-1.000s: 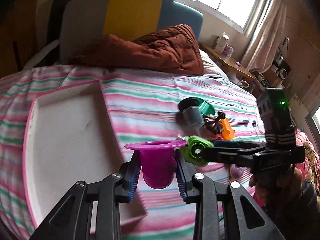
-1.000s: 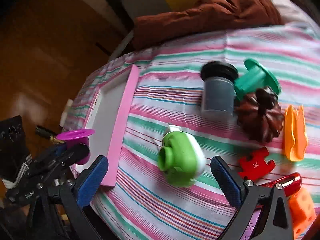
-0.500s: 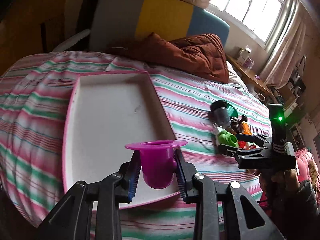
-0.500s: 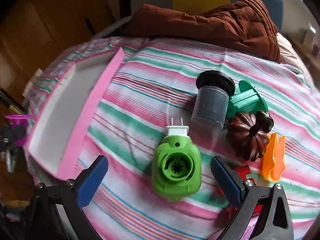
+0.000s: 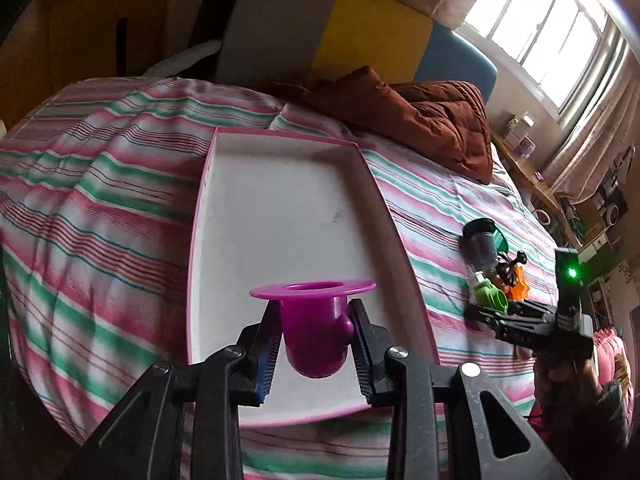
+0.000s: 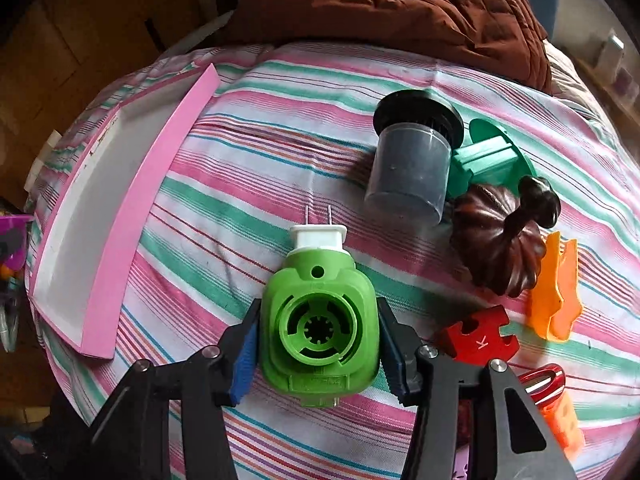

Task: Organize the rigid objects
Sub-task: 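Carry the magenta cup to the tray with left gripper while right gripper grasps green plug device, then lower the magenta cup into the tray and open the left gripper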

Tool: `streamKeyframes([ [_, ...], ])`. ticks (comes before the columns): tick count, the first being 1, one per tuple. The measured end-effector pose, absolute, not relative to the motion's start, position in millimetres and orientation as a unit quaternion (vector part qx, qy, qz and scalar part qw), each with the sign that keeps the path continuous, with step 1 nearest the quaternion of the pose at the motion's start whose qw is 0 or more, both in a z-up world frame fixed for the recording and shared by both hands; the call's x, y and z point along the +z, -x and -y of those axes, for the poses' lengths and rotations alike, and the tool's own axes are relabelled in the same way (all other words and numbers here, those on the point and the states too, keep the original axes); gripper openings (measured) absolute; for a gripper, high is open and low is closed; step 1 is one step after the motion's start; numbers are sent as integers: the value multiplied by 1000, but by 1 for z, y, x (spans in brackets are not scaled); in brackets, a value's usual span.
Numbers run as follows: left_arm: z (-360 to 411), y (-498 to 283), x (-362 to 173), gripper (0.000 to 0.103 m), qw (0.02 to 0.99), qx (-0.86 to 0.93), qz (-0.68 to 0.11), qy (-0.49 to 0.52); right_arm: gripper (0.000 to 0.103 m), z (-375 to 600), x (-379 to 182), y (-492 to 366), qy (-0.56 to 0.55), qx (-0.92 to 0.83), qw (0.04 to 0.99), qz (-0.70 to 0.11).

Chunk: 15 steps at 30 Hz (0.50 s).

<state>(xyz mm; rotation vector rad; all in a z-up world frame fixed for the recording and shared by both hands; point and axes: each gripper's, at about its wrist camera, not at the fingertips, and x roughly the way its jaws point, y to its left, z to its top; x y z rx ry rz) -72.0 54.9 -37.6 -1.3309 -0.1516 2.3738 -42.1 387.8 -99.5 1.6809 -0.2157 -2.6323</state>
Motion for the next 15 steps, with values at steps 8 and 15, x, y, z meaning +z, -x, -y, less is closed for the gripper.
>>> streamKeyframes([
  [8,-58,142,-42,32,198,846,50,492,53,-383,-100,38,-534,-844,6,40],
  [15,-74,199,-58,33,180,846,12,502,53,-381,-100,33,-528,-849,11,22],
])
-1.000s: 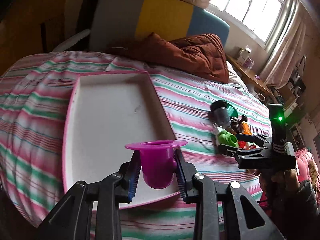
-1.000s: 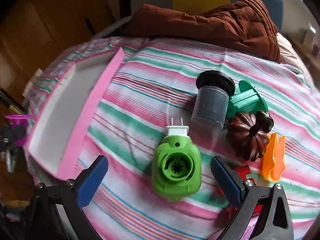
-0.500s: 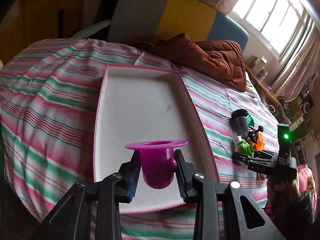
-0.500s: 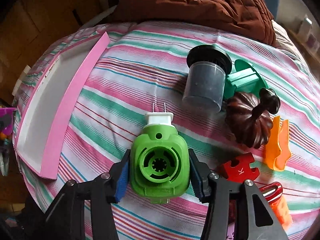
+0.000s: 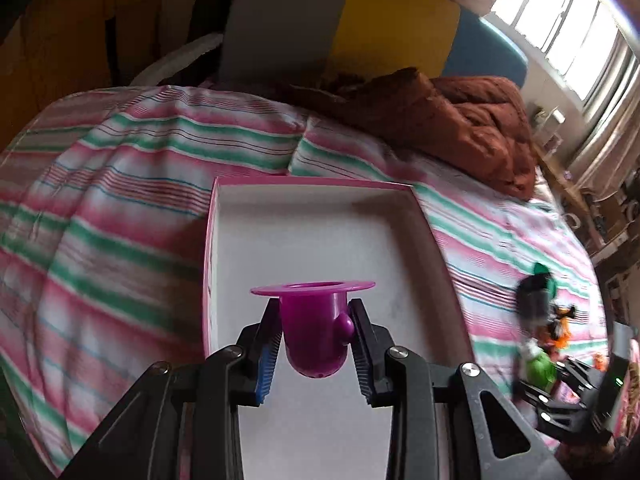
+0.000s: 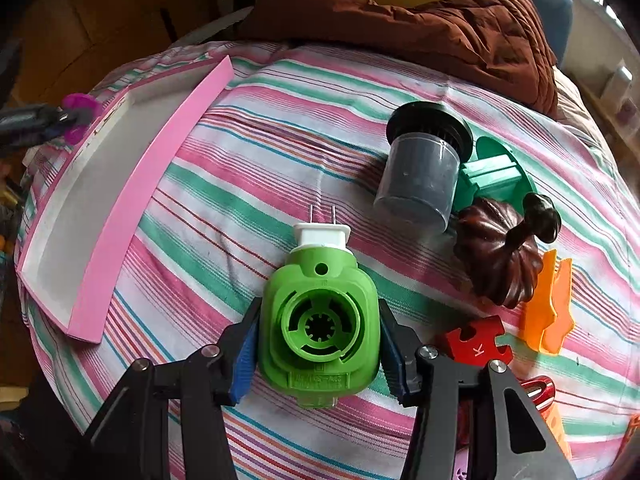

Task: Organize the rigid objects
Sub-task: 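Lower the magenta cup into the tray and open the left gripper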

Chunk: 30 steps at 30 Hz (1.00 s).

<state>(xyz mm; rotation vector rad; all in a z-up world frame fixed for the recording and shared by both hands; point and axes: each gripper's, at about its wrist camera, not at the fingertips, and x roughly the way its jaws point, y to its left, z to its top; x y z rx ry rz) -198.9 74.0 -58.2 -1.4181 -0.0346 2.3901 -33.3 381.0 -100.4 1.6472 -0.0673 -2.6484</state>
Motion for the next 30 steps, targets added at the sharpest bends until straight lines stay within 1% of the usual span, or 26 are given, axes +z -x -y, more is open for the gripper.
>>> streamKeyframes([
  [4,-77,227,-67,33,154,858,-13,490,53,-376,-102,36,-526,-850,12,14],
  [6,-75,236,-71,37,145,858,-11,492,53,-376,-102,36,-526,-850,12,14],
  [7,-76,239,-72,43,151,856,-13,494,53,-376,-102,36,-526,-850,12,14],
  [8,-76,239,-73,45,151,856,-16,495,53,-376,-102,36,-526,-850,12,13],
  [10,-74,233,-71,45,149,856,-19,495,53,-376,-101,37,-526,-850,13,13],
  [15,-61,208,-57,46,141,867,-5,479,55,-374,-101,39,-526,-850,12,16],
  [18,-51,179,-48,46,135,872,3,471,55,-373,-101,41,-526,-850,10,19],
  [25,-55,108,-42,46,132,879,-13,458,56,-370,-101,39,-522,-853,5,17],
  [30,-69,71,-38,46,157,878,-23,451,59,-372,-103,42,-518,-855,2,16],
])
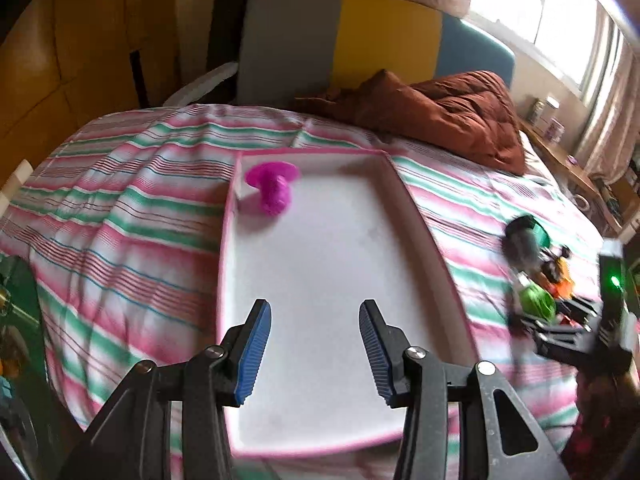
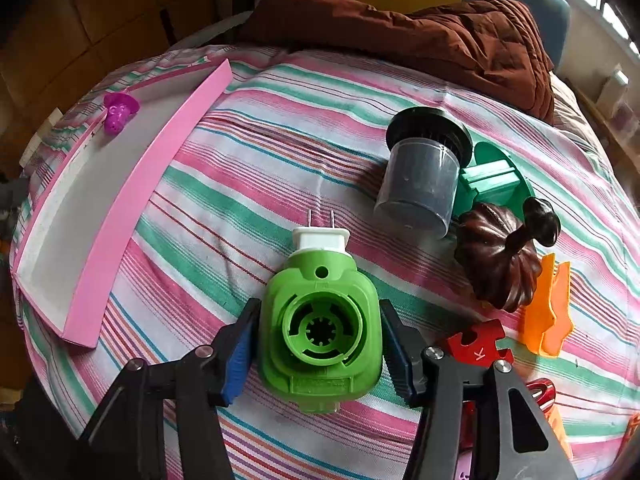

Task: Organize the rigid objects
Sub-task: 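Lower the magenta cup into the tray and open the left gripper, then lift the green plug device with the right gripper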

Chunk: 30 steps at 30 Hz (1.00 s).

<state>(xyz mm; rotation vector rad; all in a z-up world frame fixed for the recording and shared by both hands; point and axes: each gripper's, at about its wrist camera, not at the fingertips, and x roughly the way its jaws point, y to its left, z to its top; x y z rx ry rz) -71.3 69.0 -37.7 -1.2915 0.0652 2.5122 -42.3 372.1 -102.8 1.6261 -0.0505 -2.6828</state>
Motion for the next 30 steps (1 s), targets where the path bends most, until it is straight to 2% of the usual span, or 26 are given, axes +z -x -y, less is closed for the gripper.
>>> streamKeyframes([
  [13,-83,24,-29,46,164,888,-65,424,64,-372,-104,37,-504,-864,-5,8],
  [18,-81,24,-29,46,159,889,-69,424,70,-373,-104,39,-506,-862,-22,14],
  [27,-77,24,-34,46,153,889,-74,425,74,-375,-103,43,-509,-860,-32,19],
  [30,-76,26,-36,46,152,888,-73,427,72,-374,-103,41,-507,-861,-35,16],
])
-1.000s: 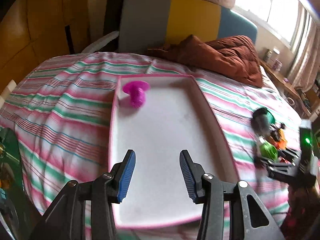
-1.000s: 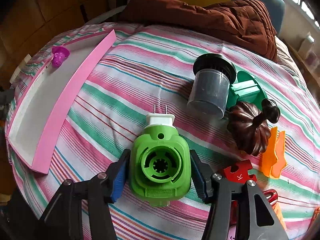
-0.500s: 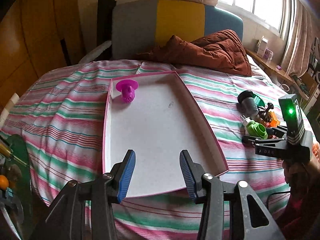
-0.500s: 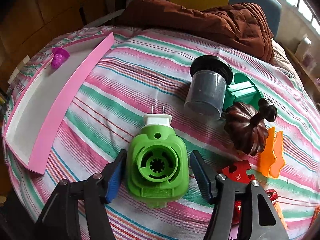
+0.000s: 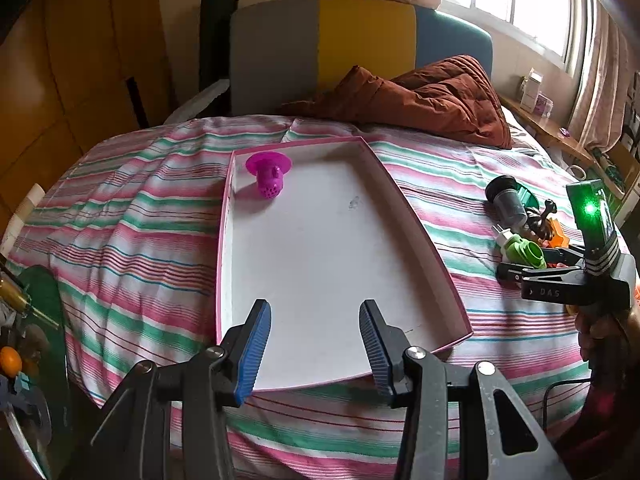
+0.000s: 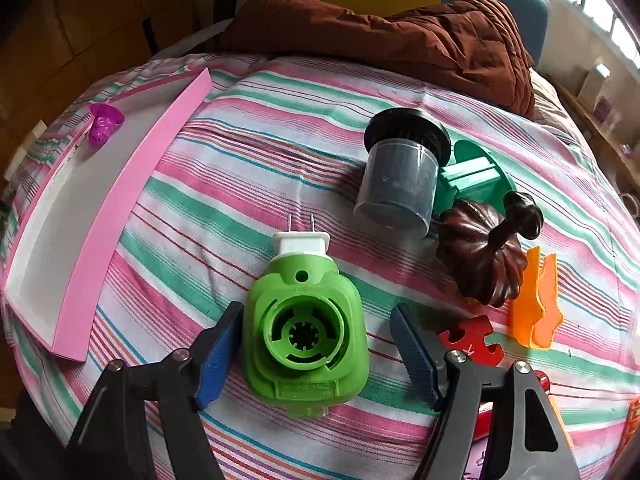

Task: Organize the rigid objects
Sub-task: 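Lift the green plug device with the right gripper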

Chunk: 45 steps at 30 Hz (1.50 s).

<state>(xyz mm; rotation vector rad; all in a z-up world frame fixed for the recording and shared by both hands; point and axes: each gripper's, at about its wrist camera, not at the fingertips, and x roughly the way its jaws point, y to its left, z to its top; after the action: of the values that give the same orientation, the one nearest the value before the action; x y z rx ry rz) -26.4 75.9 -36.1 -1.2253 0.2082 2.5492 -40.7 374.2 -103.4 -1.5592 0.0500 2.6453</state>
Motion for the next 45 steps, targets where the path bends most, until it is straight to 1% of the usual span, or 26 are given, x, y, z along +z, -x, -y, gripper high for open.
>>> streamKeyframes([
  [1,-76,27,-37,46,151,888,-72,428,66,-373,-103,40,506,862,37,-11],
  [2,-76,28,-38,46,150,888,-72,429,52,-371,-102,40,504,863,33,-9],
  [5,-76,30,-41,46,149,886,-71,434,52,-362,-102,39,500,866,30,13],
  [10,-78,34,-46,46,150,882,-71,441,54,-371,-103,41,504,863,18,-20],
  [19,-79,31,-46,46,153,880,-79,444,55,-380,-102,44,500,866,13,-15],
  [27,-60,22,-40,46,146,887,-79,432,55,-375,-104,36,491,871,8,-9],
  [30,-49,20,-38,46,140,891,-74,426,54,-372,-103,39,503,864,22,-16],
  [35,-31,20,-33,46,130,898,-55,416,52,-352,-101,36,513,854,81,-32],
  [45,-12,21,-32,46,123,905,-43,406,53,-316,-98,9,502,852,122,-81],
])
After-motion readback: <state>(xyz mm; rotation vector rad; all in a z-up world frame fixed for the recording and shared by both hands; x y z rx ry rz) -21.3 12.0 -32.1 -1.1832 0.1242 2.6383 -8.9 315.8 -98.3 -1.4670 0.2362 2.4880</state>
